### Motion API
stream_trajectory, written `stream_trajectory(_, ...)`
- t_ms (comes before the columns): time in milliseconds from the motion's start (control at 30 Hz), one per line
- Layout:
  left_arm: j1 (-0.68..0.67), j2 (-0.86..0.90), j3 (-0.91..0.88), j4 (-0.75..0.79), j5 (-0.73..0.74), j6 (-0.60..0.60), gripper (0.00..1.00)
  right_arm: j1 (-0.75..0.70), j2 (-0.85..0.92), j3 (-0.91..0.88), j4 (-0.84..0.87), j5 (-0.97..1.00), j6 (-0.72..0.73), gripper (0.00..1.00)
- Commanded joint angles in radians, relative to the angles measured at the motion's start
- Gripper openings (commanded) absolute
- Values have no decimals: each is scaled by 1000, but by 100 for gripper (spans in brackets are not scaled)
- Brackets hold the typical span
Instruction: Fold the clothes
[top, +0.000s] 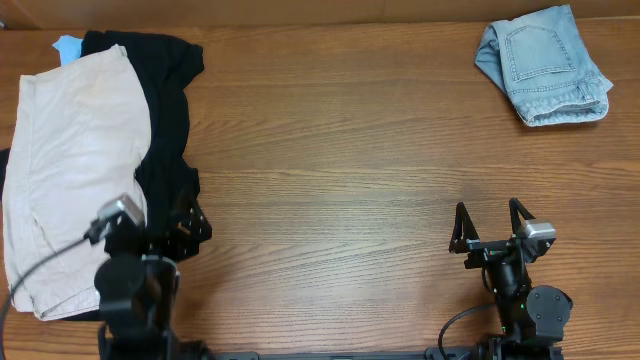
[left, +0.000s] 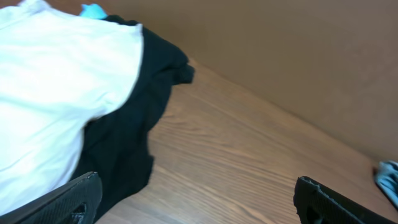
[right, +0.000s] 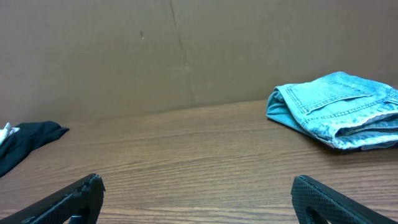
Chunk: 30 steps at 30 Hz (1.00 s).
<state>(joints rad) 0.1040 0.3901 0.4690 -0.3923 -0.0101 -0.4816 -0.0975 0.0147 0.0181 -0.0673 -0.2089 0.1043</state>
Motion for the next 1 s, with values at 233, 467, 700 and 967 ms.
stream_trajectory(233, 126, -308, -233, 76, 45, -21, 100, 5, -12, -10, 5, 6, 0, 100)
stream_trajectory(467, 133, -325, -341, 245, 37, -20, 100, 5, -12, -10, 5, 6, 0, 100)
stream_trajectory(700, 133, -325, -465, 423, 37, -20, 100, 5, -12, -10, 5, 6, 0, 100)
stream_trajectory(967, 146, -325, -464, 423, 11, -11, 100, 5, -12, -10, 5, 6, 0, 100)
